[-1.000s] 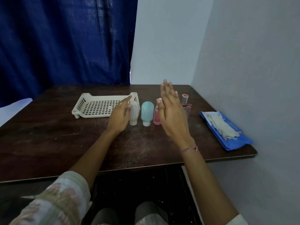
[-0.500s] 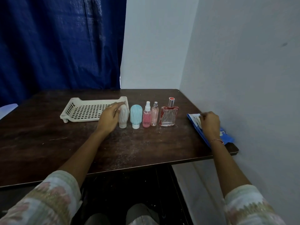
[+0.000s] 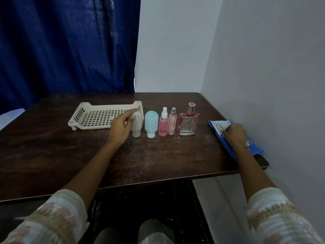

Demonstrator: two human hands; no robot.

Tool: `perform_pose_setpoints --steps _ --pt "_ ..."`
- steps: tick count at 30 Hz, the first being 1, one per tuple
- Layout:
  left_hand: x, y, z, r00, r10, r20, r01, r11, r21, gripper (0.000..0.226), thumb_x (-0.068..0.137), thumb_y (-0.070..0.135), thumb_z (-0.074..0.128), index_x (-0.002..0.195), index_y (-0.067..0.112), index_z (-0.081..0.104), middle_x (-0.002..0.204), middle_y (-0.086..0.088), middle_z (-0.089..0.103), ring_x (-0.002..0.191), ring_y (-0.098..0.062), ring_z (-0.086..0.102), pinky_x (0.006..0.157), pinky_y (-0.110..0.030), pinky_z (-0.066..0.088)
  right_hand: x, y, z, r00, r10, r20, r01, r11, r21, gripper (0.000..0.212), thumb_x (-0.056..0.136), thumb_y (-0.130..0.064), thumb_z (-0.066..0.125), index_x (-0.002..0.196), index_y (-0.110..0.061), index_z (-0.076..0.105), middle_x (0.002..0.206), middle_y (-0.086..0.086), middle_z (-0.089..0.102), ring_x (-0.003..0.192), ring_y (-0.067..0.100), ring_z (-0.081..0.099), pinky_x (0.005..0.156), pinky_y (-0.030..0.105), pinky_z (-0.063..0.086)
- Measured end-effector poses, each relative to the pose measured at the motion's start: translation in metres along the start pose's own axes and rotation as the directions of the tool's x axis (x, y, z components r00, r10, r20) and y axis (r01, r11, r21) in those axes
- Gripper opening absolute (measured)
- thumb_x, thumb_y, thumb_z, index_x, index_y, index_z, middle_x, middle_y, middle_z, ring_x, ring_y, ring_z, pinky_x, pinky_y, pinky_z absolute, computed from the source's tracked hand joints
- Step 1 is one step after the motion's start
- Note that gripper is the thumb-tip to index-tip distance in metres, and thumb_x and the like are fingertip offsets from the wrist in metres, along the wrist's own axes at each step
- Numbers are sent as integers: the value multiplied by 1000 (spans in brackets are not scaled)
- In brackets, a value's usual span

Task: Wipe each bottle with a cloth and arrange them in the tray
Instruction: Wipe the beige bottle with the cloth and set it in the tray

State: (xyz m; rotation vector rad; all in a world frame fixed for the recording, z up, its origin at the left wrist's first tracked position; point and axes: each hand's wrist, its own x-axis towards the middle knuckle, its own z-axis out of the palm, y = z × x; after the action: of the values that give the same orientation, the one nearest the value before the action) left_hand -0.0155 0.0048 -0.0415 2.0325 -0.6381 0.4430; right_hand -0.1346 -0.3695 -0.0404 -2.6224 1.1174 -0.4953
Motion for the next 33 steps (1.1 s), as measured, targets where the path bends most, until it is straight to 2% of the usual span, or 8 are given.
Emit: perform_pose_setpoints --steps 3,7,12,19,21,24,28,33 --pt "-1 1 0 1000 14 -16 -14 1000 -5 34 98 22 47 130 14 55 130 -5 59 116 -12 52 93 -21 40 3 4 2 999 16 -48 -13 998 60 22 91 0 47 88 14 63 90 28 64 87 41 60 73 39 47" --pt "-4 1 -3 999 31 -32 -32 999 -17 33 98 20 48 129 14 56 130 -5 59 115 -9 50 93 -21 40 10 19 3 994 40 -104 -21 984 179 29 89 -5 54 62 5 56 51 13 48 54 29 47 60 32 34" --pt "-8 -2 -9 997 31 -63 -33 999 -29 33 98 20 47 129 12 57 130 -4 59 118 -12 52 93 -13 39 -5 16 -8 962 80 -261 -4 960 280 26 92 -13 53 103 6 67 94 24 68 86 37 63 70 34 47" --pt "-13 -1 -16 994 50 -97 -56 997 -51 31 99 21 47 126 13 59 125 0 62 113 -6 53 92 -12 40 -13 1 -30 894 113 -434 64 926 372 26 97 -16 43 109 1 59 98 25 66 88 39 61 65 32 41" --pt "-16 0 -18 992 60 -108 -67 996 -66 31 98 20 47 126 13 59 125 -1 62 114 -9 54 94 -16 42 -18 -8 -34 910 177 -375 58 841 538 23 95 -11 44 112 -3 59 105 21 64 94 35 61 69 29 40" --pt "-22 0 -19 992 35 -118 -46 995 -90 31 98 20 48 126 13 59 127 -2 61 117 -12 54 98 -25 44 -26 -25 -38 964 253 -78 -68 522 850 29 92 -6 53 120 -10 56 122 14 58 101 24 57 77 26 45" --pt "-30 -3 -19 989 17 -148 -35 992 -120 31 97 20 50 126 13 59 126 -2 61 116 -9 54 98 -30 47 -64 -58 -49 984 27 178 -180 93 979 44 90 3 53 132 -6 47 118 8 58 91 15 59 67 19 55" --pt "-37 0 -18 985 -12 -169 -17 986 -164 32 95 21 54 126 16 59 123 0 62 111 -6 55 94 -18 46 -123 -120 -43 988 -138 65 -57 58 997 20 86 -3 61 102 -15 66 94 -3 67 83 10 64 69 26 54"
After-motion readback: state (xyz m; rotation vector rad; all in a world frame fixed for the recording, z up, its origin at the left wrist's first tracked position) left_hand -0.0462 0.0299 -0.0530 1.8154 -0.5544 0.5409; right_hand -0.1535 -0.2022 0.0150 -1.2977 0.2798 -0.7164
